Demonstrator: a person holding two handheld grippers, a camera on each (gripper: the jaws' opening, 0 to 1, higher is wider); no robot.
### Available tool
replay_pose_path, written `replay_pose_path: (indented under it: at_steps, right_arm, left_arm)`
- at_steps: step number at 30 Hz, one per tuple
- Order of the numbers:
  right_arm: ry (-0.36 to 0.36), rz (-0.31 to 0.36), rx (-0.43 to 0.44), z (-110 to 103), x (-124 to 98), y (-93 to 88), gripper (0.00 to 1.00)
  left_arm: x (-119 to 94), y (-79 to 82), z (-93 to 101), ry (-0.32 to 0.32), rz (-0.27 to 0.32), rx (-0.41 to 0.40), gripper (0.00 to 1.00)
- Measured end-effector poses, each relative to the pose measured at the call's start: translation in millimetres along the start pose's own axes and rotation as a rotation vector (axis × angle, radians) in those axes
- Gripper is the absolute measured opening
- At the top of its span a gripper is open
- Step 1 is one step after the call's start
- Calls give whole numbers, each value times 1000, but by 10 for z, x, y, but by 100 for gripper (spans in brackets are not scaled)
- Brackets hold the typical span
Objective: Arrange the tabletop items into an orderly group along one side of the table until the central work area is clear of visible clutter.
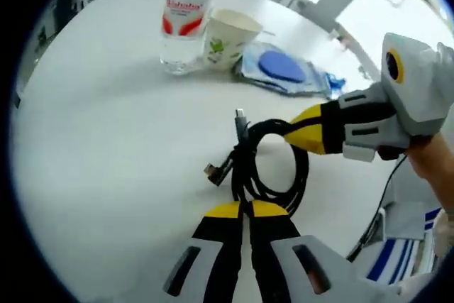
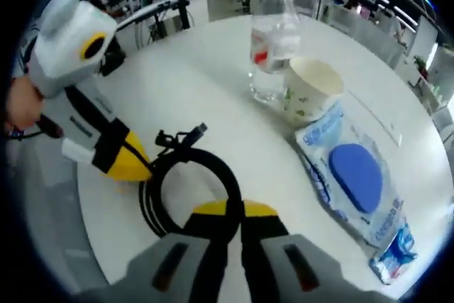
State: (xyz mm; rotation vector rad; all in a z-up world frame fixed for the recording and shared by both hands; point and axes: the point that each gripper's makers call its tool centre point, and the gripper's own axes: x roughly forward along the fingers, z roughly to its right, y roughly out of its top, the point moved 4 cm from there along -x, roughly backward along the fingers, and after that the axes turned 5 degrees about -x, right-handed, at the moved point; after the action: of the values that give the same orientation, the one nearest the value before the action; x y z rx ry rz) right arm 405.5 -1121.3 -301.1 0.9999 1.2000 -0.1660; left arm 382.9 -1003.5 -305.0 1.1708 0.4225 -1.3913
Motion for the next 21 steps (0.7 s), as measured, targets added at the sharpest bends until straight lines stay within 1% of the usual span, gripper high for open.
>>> replay_pose_path:
  at_steps: [2,8,10,12,13,14,15,16,17,18,20,21]
  right_arm:
    - [-23,26,22,35,-137,15,1]
    - [-89,77,32,142,-517,28,0]
    - [-112,90,41,166,-634,28,0]
    - [-140,110,50,210,-764,32,0]
    - [-144,114,55,218,-794,32,0]
    - [-159,124,58,251,-876,30,0]
    - [-171,131,64,277,-938,25,0]
    - [-187,151,92,317,-1024,24,0]
    - [-191,157,98,338,-1092,14,0]
    - [-196,161,100,354,-1145,4,0]
    - [-221,171,107,396,-1290,-30,0]
    - [-232,173,108,413,-1377,-54,0]
  left_arm:
    - [-48,55,83,-12,14,17,0]
    - [-163,206,332,-61,59,52,0]
    - [-220,290,444,-65,81,94,0]
    - [-262,344,533,-76,87,110,0]
    - [-278,380,570,-76,95,139,0]
    - [-298,412,615,-79,103,151,0]
    - [-330,455,697,-91,111,162,0]
    - [-351,487,748,-97,119,172,0]
    - [-376,535,827,-103,129,202,0]
    - [-386,553,868,-108,131,208,0]
    - [-421,614,1012,-130,142,225,0]
    - [-440,646,1093,-138,147,249,0]
